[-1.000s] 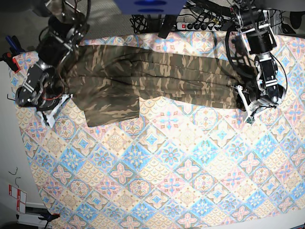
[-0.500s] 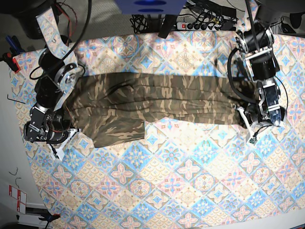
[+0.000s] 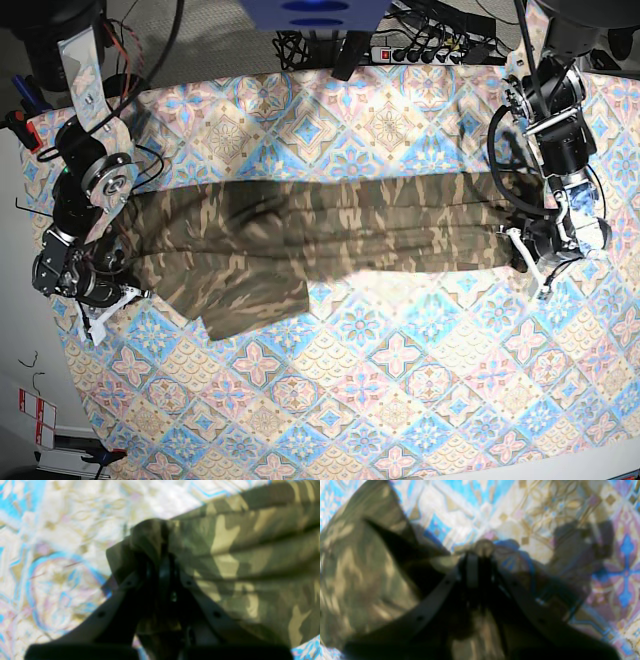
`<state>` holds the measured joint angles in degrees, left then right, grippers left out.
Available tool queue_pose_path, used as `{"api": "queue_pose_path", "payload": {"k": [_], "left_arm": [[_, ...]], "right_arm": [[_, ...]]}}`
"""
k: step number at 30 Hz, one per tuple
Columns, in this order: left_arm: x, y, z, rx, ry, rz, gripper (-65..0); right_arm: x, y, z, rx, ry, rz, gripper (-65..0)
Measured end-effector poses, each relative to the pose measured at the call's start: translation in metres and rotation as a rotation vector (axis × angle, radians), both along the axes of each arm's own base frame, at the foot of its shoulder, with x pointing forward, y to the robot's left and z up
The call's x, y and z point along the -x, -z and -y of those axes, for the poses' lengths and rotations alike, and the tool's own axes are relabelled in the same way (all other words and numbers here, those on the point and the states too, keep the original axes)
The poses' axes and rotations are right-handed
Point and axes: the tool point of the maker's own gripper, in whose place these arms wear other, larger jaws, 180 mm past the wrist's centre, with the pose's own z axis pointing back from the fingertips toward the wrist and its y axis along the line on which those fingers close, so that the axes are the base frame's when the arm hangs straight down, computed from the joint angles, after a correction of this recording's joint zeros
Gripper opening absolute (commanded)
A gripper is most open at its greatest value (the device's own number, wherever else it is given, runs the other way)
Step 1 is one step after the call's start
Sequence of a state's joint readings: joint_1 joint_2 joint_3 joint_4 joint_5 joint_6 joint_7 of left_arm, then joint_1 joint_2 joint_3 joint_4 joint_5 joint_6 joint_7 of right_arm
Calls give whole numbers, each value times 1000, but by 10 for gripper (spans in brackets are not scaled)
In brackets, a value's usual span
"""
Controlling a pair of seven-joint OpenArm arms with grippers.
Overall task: Fold the T-shirt properly
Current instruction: 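Pull the folded shirt with both grippers away from the robot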
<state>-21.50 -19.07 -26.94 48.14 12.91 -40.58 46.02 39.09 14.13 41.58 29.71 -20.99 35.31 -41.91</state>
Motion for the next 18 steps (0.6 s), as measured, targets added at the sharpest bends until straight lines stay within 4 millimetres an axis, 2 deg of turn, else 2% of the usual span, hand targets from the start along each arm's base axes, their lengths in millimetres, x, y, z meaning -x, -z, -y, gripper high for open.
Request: {"api": "queue_pose_path", "payload": {"k": [3,7,13,16,18], "left_arm": [[0,-4,-9,4,-31,14,-637],[3,2,0,27,-25,18,-635],[5,3,0,30,-23,13,-634],[7,5,0,29,-24,7,-634],[9,6,0,29,-25,4,-633]], "right_arm": [[-1,-1,10,-16,84,11,-622],[4,1,27,-4,155,11,-621],[18,14,27,-2,163,-10,-616],[16,13,27,-1,162,-9,-564],[17,13,29,3,164,-10,-497]]}}
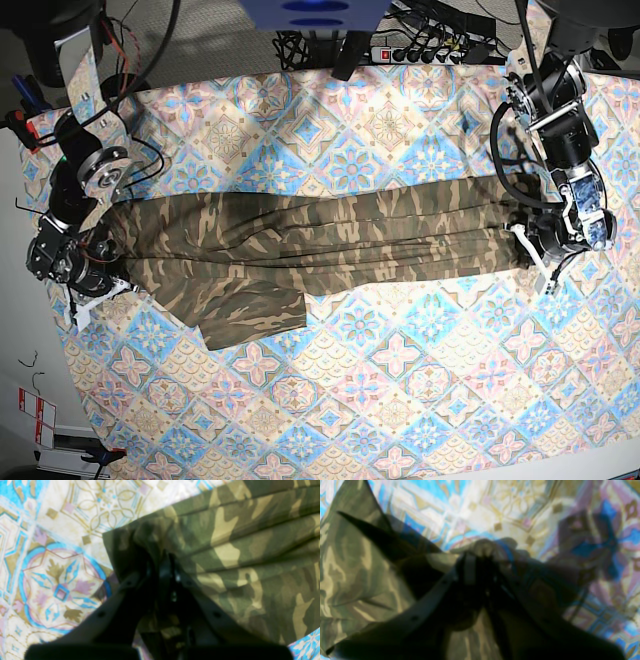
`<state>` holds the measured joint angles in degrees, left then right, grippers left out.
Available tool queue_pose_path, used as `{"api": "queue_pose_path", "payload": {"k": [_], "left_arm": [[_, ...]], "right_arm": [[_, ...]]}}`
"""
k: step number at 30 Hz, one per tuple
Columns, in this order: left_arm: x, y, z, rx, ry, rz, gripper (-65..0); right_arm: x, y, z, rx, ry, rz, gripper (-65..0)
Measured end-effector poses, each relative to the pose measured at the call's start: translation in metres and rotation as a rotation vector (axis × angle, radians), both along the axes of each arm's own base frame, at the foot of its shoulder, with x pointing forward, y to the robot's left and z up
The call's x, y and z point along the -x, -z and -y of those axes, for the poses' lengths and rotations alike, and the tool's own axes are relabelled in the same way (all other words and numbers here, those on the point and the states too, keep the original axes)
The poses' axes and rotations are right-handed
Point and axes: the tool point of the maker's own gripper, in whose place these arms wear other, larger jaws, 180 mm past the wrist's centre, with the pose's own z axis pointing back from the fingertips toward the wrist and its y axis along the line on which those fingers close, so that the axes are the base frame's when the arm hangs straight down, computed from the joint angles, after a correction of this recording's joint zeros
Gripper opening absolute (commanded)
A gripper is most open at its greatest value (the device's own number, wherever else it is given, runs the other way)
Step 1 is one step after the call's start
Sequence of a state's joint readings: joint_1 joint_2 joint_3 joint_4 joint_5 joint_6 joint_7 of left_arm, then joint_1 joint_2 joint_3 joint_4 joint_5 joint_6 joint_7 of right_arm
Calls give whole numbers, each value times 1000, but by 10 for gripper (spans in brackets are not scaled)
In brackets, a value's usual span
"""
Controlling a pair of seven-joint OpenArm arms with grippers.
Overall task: Fold the T-shirt properly
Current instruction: 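Pull the folded shirt with both grippers away from the robot, then move the right gripper along the shirt's end and grasp its corner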
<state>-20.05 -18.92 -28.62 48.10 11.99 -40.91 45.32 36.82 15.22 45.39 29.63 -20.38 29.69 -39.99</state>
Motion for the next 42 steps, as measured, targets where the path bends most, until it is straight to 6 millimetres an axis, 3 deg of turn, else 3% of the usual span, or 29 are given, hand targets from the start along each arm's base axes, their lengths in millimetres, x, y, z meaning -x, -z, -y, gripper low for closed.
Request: {"api": "queue_pose_path", "payload": {"k": [5,8,11,15,18,21,24,31,36,42], "left_arm": [[6,3,-2,3,-8,12,-633],[7,4,-2,2,-7,11,-633],[8,5,-1,6,-3,8,-633],[9,4,-3,1,-5,4,-633],[9,5,-3,-2,-9,1,-633],[9,5,-3,-1,-6,0,-633],[10,5,-3,-2,-6,0,-633],[9,5,-2,-1,-6,1,-633],[11,7,-1,5,-3,8,-633],[12,10,4,-40,61,-27,-633]], "right_arm": [[7,3,7,15,12,-7,-310],[15,-6,29,79,33,7,-215],[12,-33,53,169,48,59,-170],[11,-97,110,362,148,179,-169],[19,-118,114,444,177,225,-169],[19,-113,83,447,112,222,-169],[3,-105,23,455,-205,180,-169],[-14,-88,-53,453,-421,124,-168],[-28,-93,-78,471,-503,141,-167],[-50,-74,-125,257,-543,172,-167]]}}
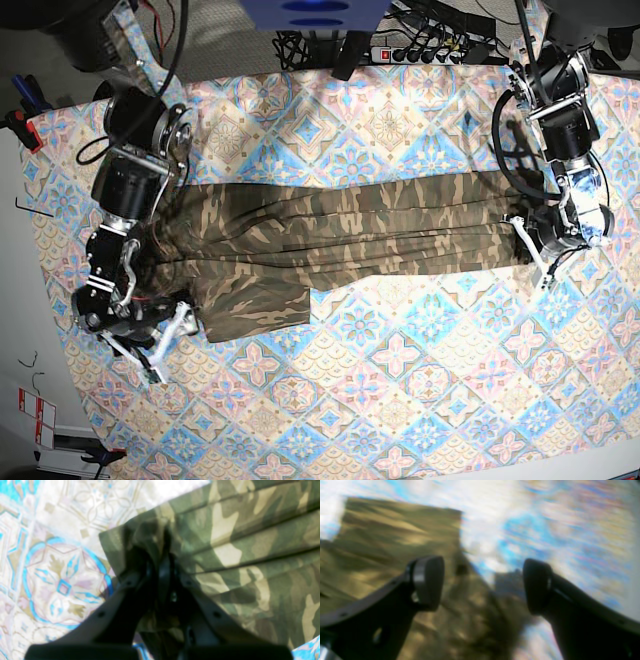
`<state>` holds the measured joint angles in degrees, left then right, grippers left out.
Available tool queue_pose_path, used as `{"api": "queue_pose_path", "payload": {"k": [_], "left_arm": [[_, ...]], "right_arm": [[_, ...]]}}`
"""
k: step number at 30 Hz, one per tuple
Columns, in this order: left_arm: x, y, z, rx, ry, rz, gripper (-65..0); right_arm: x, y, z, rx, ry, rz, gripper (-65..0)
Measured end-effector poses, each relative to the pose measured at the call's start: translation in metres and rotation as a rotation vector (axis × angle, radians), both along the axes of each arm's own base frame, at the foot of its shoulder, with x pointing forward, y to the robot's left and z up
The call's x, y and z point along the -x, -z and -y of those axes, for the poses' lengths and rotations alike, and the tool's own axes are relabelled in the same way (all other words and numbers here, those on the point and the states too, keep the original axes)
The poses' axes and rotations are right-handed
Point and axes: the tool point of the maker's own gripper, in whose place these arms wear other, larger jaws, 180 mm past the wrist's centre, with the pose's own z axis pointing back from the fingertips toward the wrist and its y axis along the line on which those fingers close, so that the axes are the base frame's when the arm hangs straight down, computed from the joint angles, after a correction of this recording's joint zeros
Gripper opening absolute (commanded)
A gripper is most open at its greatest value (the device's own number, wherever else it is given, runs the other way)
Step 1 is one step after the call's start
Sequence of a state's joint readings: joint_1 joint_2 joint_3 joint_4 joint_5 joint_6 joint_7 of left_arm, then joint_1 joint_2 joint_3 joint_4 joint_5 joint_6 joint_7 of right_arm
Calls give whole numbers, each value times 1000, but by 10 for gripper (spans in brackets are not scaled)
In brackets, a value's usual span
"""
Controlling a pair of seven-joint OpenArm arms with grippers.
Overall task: Fold the T-shirt properly
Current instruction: 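Move the right gripper along the shirt's end and grasp its corner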
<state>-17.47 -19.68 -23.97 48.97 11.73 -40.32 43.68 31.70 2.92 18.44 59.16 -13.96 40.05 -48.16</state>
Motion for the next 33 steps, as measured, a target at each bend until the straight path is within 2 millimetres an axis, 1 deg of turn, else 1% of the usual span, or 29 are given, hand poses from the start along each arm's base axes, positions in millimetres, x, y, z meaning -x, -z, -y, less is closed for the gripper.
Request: {"api": "queue_pose_path", "payload": {"k": [2,4,7,8,10,12,15,18,20,22,25,28,30,33], "left_arm": [[-1,1,3,7,0,3,-633],[-1,0,3,5,1,2,-633],[0,1,4,5,2,-1,-633],[0,1,4,5,2,0,-633],[2,3,4,7,1,-3,-633],[3,3,4,7,1,1,-633],[3,3,4,8,-1,3,-633],[3,3,4,7,-1,2,-633],[3,3,4,7,-1,2,-633],[3,3,4,6,-1,2,-633],[3,3,4,6,-1,2,-633],[3,3,3,6,-1,2,-633],[1,1,1,1,-1,7,-633],[2,1,-2,-21,13,-1,-633]], "right_arm": [[-8,5,-15,-89,-9,19,-167],[-9,15,-28,-150,-14,23,-167],[0,40,-42,-207,-24,-21,-167],[0,44,-47,-234,-23,-13,-167],[-5,45,-52,-293,-13,16,-167],[-10,44,-47,-330,8,52,-167],[-16,49,-14,-281,135,93,-167],[-17,52,17,-242,215,118,-167],[-14,56,30,-224,248,107,-167],[-11,62,33,-230,253,82,-167],[-7,72,21,-278,259,71,-167],[4,88,3,-316,255,33,-166],[6,91,-1,-344,264,47,-166],[7,92,-1,-339,261,35,-165]]}}
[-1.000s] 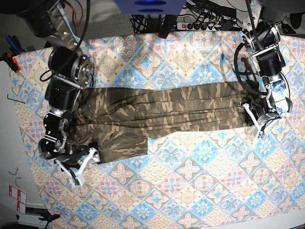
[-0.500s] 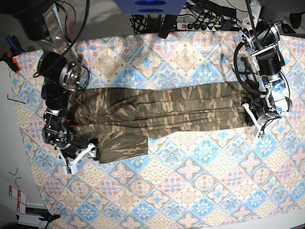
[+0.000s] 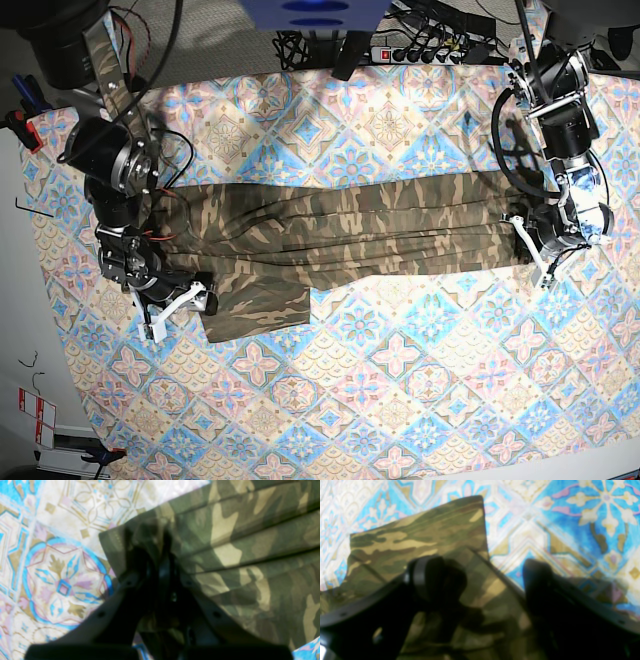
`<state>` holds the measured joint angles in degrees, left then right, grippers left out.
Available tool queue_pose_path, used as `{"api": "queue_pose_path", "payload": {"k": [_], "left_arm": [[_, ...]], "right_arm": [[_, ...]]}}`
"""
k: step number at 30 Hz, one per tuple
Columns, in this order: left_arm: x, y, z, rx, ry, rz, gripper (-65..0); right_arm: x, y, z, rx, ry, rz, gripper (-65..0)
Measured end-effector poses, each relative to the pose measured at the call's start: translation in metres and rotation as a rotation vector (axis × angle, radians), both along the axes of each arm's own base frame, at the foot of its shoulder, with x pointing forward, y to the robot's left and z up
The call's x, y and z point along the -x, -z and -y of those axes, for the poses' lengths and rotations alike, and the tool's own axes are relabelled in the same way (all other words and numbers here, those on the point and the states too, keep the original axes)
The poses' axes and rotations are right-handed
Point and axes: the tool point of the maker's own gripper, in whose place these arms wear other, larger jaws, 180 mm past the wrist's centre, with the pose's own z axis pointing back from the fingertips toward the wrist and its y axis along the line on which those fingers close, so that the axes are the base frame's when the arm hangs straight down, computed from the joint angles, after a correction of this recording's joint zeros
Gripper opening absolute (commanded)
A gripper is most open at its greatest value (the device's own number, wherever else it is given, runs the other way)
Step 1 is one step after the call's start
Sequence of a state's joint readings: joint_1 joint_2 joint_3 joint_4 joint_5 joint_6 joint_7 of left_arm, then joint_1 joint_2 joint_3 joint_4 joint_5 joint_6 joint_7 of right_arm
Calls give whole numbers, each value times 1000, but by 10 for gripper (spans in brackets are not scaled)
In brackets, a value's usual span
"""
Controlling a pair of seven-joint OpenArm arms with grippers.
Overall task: Fold the T-shirt properly
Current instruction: 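Move the right gripper along the shirt's end and grasp its corner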
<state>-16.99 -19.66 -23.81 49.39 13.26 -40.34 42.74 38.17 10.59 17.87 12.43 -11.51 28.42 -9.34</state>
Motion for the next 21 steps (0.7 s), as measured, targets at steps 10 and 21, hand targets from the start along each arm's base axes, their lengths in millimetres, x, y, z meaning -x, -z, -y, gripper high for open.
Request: {"api": "queue_pose_path", "payload": {"k": [10,21], "left_arm": [[2,2,-2,-34,22,-17,-633],[2,2,-2,-34,22,-18,-633]], "right_arm": [[-1,2,-66,-40,-129,8,-166],[2,3,-100,-56,-193,0,-326]]}}
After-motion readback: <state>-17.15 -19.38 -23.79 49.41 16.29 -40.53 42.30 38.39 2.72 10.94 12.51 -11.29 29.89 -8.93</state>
